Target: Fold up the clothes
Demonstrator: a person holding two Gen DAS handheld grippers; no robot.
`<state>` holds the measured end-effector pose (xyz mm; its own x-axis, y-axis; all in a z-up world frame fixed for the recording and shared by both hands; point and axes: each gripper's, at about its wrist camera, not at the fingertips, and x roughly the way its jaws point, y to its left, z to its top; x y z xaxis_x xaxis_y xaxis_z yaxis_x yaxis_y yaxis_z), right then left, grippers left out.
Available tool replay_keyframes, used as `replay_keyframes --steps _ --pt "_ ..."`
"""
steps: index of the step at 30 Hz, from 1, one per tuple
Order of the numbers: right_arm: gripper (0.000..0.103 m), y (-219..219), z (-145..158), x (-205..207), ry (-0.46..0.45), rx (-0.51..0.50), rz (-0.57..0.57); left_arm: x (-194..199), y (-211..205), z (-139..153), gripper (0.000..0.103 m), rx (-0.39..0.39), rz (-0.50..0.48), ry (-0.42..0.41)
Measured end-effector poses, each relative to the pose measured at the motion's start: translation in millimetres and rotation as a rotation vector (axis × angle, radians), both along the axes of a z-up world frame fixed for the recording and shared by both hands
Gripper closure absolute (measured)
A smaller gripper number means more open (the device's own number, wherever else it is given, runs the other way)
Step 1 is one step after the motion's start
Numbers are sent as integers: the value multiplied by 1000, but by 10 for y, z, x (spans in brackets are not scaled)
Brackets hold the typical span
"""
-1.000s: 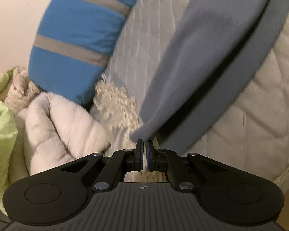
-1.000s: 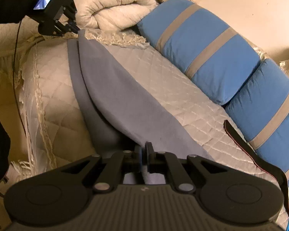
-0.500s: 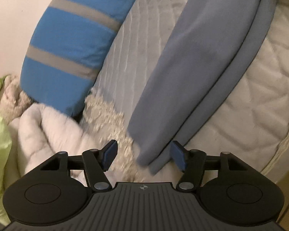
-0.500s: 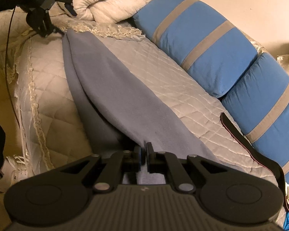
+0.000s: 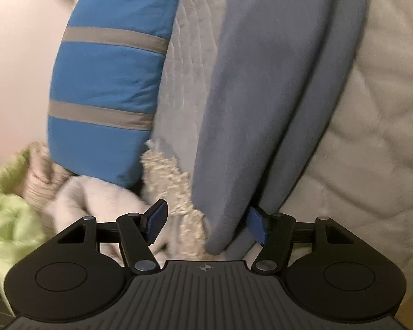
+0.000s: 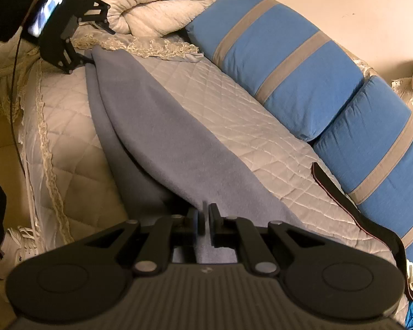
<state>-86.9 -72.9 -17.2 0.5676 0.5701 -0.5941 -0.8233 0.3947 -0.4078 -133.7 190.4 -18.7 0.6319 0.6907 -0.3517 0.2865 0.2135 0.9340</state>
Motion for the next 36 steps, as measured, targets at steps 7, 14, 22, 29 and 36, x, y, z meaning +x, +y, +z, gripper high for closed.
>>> replay_keyframes --steps 7,14,22,29,36 --pt "77 10 -25 -42 -12 -14 20 -38 -81 -157 100 78 -7 153" --pt "89 -5 -23 -69 -21 -51 58 -22 -110 33 101 27 61 194" --pt "101 -40 -45 -98 -9 -115 106 -81 -62 -6 101 10 70 245" --pt "101 -67 -41 -120 6 -117 121 -38 -30 -16 99 36 76 227" --pt "70 -64 -55 -194 -42 -106 136 -1 158 -67 49 125 233 248"
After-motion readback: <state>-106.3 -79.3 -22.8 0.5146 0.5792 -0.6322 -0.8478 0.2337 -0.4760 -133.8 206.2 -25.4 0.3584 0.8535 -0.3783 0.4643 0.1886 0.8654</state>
